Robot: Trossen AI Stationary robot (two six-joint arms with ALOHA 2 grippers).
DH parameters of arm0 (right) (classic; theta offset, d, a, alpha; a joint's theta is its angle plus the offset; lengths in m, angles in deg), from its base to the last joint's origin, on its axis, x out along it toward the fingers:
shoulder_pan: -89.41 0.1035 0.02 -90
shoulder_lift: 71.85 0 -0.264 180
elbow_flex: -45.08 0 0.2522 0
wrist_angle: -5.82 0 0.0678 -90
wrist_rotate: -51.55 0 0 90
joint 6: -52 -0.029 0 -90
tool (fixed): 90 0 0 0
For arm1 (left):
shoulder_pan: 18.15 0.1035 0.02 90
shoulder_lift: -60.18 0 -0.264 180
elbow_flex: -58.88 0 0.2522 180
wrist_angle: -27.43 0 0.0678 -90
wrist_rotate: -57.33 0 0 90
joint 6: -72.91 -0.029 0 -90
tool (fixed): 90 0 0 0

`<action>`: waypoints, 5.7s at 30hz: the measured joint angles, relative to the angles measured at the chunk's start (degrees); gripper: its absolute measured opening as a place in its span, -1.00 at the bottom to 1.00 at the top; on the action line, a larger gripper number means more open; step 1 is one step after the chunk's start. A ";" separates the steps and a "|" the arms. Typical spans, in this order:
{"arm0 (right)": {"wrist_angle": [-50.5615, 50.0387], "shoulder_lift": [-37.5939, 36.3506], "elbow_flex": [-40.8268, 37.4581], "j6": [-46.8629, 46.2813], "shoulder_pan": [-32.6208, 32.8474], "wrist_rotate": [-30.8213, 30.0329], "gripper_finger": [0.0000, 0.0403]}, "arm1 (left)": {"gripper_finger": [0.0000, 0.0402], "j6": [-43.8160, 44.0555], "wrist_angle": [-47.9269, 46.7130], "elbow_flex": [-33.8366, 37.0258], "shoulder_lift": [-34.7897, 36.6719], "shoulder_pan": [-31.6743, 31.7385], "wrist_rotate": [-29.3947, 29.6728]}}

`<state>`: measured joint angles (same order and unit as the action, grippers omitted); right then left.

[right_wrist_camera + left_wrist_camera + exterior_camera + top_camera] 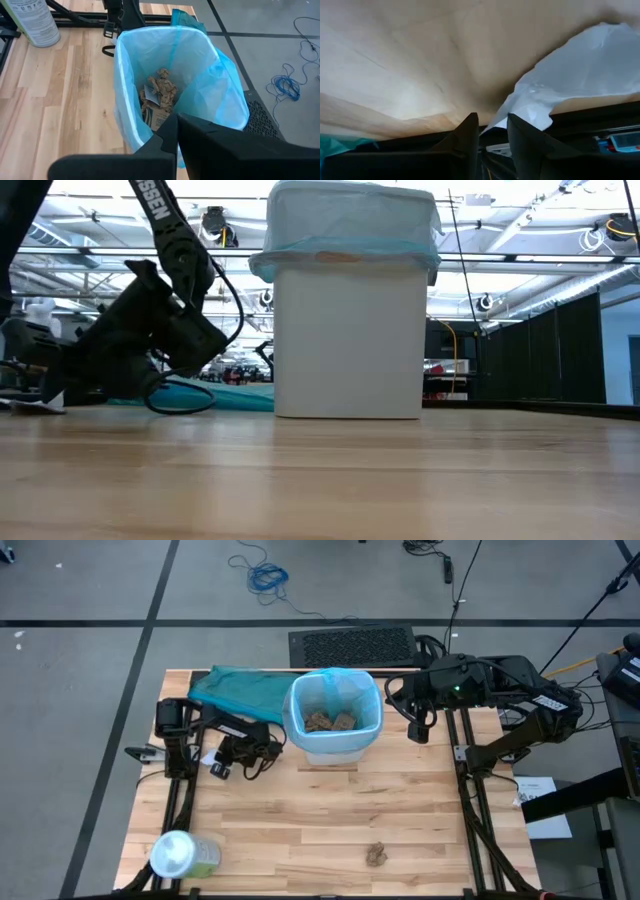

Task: Place trash/remove bag and relplace
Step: Put the white paper into the trash bin, then put the brown paper into the trash bin

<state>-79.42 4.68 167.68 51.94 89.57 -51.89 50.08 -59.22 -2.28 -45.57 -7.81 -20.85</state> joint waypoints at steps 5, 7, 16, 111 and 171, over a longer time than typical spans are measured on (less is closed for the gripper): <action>0.00 0.00 0.00 -0.37 0.00 -0.01 -1.00 | -0.93 0.52 -0.45 0.00 0.00 -0.73 -0.02; 0.00 0.00 0.00 -0.37 0.00 -0.01 -1.00 | -0.97 1.31 -1.55 -0.02 0.00 -0.73 -0.02; 0.05 0.00 0.00 -0.36 0.00 -0.01 -1.00 | -0.99 9.59 -13.68 -2.49 3.28 -1.04 3.04; 1.57 9.40 -14.64 -13.26 15.50 15.92 -1.00 | -0.72 16.20 39.94 -36.11 33.64 -6.74 -1.67; 34.07 29.53 -41.51 -65.74 37.98 9.27 -0.16 | -0.72 16.79 32.68 -36.11 35.50 -6.75 0.38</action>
<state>-45.35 34.21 126.17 -13.80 127.55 -42.62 66.87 -26.54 -38.39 -10.08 -14.56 -20.47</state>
